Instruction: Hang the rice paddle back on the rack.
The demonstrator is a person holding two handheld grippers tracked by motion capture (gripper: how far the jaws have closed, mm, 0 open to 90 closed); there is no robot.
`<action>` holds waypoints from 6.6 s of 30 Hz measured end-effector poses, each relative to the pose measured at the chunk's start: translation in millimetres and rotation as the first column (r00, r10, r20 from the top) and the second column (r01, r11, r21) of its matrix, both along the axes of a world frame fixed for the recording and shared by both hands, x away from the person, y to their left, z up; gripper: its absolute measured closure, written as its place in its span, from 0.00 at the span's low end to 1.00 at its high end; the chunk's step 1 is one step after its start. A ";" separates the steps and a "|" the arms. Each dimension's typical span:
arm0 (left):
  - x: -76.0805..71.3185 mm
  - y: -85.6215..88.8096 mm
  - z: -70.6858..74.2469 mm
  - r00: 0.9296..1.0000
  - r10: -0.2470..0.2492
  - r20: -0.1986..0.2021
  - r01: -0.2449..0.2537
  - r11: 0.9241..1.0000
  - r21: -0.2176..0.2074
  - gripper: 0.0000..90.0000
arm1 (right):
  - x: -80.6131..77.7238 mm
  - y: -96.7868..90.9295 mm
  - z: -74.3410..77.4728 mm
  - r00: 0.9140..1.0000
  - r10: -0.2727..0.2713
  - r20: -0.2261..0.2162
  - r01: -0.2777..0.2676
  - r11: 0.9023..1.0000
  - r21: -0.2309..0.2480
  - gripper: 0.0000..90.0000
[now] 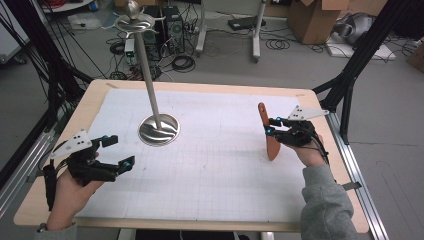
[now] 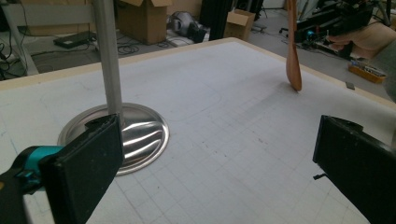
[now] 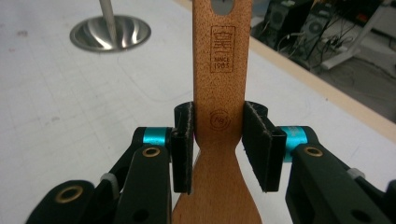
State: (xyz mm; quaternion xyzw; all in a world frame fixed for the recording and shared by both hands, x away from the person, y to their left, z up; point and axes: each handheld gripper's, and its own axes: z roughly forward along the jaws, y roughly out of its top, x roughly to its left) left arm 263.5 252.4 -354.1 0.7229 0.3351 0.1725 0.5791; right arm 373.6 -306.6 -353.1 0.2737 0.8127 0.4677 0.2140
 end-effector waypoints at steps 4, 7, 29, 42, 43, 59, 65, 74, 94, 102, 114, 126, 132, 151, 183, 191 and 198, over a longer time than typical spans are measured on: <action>-1.0 -0.1 -1.1 1.000 0.006 -0.002 -0.006 1.000 0.008 0.03 | -0.4 -0.9 3.2 1.000 -0.003 0.020 0.002 0.999 0.032 0.72; -3.0 2.3 -0.5 1.000 0.016 0.002 -0.016 1.000 0.011 0.03 | 0.7 -0.7 4.0 0.999 -0.001 0.033 0.000 0.999 0.034 0.72; -12.7 10.2 -0.8 0.998 0.056 0.007 -0.056 0.998 0.019 0.03 | 6.0 20.5 24.5 0.997 0.046 0.059 -0.053 0.992 0.117 0.72; -14.7 14.0 -3.3 0.997 0.073 -0.002 -0.073 0.997 0.025 0.03 | 8.8 44.3 41.2 0.995 0.076 0.064 -0.084 0.987 0.136 0.72; -14.9 14.1 -3.3 0.997 0.075 -0.001 -0.074 0.997 0.022 0.03 | 9.1 45.8 42.2 0.995 0.078 0.068 -0.087 0.987 0.135 0.72; -17.3 14.0 -2.9 0.996 0.089 -0.012 -0.088 0.996 0.024 0.03 | 13.0 79.3 65.0 0.990 0.103 0.099 -0.117 0.982 0.146 0.72; -20.9 15.6 -3.6 0.995 0.100 0.001 -0.100 0.994 0.039 0.03 | 14.1 93.9 74.2 0.986 0.130 0.105 -0.144 0.980 0.139 0.72; -25.7 17.2 -4.6 0.994 0.110 -0.002 -0.110 0.993 0.047 0.03 | 19.6 112.9 83.5 0.980 0.169 0.107 -0.183 0.974 0.135 0.72; -35.0 21.0 -2.9 0.991 0.131 0.016 -0.132 0.990 0.042 0.03 | 30.9 148.1 102.8 0.974 0.208 0.088 -0.222 0.950 0.218 0.72; -35.0 21.3 -2.7 0.992 0.129 0.015 -0.129 0.991 0.043 0.03 | 32.5 164.0 113.4 0.975 0.201 0.092 -0.216 0.954 0.208 0.72; -37.3 24.8 -1.1 0.989 0.146 0.028 -0.147 0.989 0.031 0.03 | 29.1 184.6 134.6 0.977 0.188 0.103 -0.203 0.967 0.157 0.72; -38.7 25.9 -1.3 0.989 0.143 0.027 -0.144 0.989 0.031 0.03 | 28.8 204.8 145.2 0.971 0.208 0.121 -0.225 0.964 0.144 0.72; -39.2 27.2 -4.1 0.989 0.149 0.017 -0.150 0.988 0.040 0.03 | 29.6 211.9 148.1 0.968 0.217 0.125 -0.236 0.957 0.167 0.72; -43.1 26.1 -4.3 0.988 0.154 0.019 -0.154 0.987 0.050 0.03 | 31.6 235.9 156.4 0.971 0.194 0.137 -0.219 0.954 0.203 0.72; -48.8 31.3 -4.3 0.988 0.156 0.015 -0.156 0.987 0.043 0.03 | 39.0 255.6 168.1 0.979 0.148 0.142 -0.175 0.964 0.200 0.72; -48.7 31.4 -5.7 0.987 0.159 0.013 -0.159 0.986 0.048 0.03 | 40.7 258.1 166.8 0.980 0.143 0.136 -0.169 0.964 0.205 0.72; -49.9 32.7 -6.3 0.987 0.163 0.011 -0.163 0.985 0.052 0.03 | 42.1 260.2 166.6 0.979 0.148 0.138 -0.175 0.962 0.210 0.72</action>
